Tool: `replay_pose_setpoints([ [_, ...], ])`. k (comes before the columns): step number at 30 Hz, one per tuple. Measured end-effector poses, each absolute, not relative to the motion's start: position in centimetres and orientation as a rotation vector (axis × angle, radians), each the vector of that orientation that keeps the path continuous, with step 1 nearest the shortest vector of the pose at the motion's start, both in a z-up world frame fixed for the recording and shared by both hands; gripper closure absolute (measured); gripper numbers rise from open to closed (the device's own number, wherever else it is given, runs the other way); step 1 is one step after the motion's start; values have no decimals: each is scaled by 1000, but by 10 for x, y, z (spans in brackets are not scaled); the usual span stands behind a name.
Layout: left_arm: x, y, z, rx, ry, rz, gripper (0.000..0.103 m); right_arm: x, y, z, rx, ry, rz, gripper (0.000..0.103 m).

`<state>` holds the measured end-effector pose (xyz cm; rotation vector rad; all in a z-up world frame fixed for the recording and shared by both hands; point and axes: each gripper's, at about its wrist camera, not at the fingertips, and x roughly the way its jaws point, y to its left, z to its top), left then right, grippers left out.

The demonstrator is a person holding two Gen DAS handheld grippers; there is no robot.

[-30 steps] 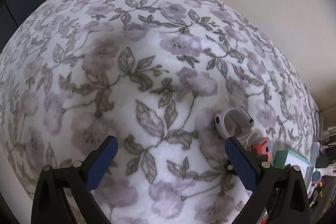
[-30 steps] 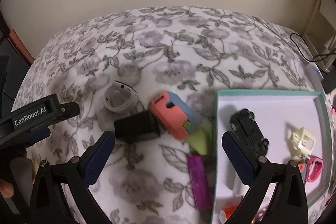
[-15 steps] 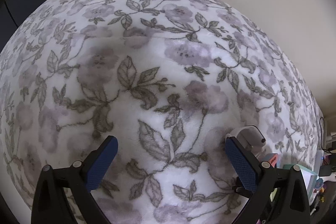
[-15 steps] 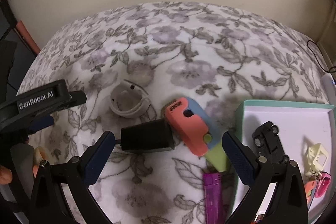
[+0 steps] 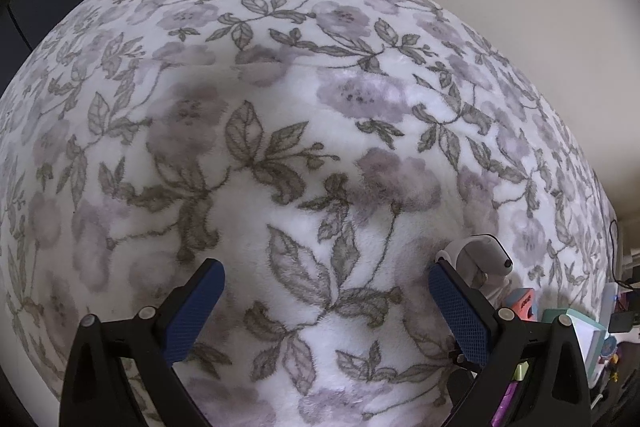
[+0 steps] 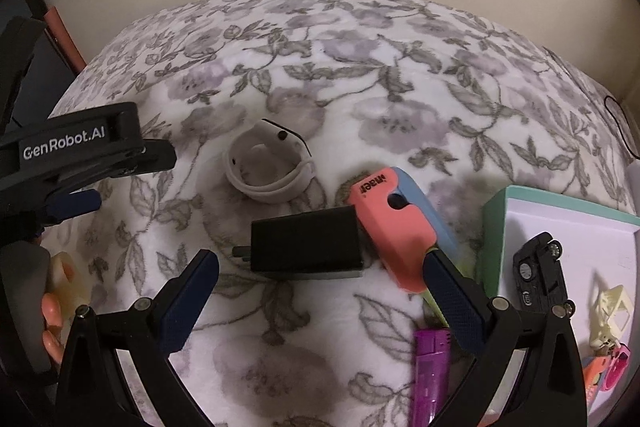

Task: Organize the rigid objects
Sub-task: 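Grasp the black charger with the right gripper while the left gripper grasps the white earbud case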

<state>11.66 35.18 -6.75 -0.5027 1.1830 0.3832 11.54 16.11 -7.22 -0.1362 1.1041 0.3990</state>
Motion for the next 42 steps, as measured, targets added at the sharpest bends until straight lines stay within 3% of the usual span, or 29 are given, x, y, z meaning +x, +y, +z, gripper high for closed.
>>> replay_pose_setpoints([
  [18,133,327,-75,-468,1171,240,0,114,151,-64,-72,1058,367,3],
  [30,142,311,-78,-401,1147,209,1,110,156,-63,-112,1047,401,47],
  [35,145,303,-81,-374,1140,185,20,113,149,-62,-57,1066,417,49],
  [42,149,290,-84,-313,1131,165,56,112,149,-62,-44,1074,425,49],
])
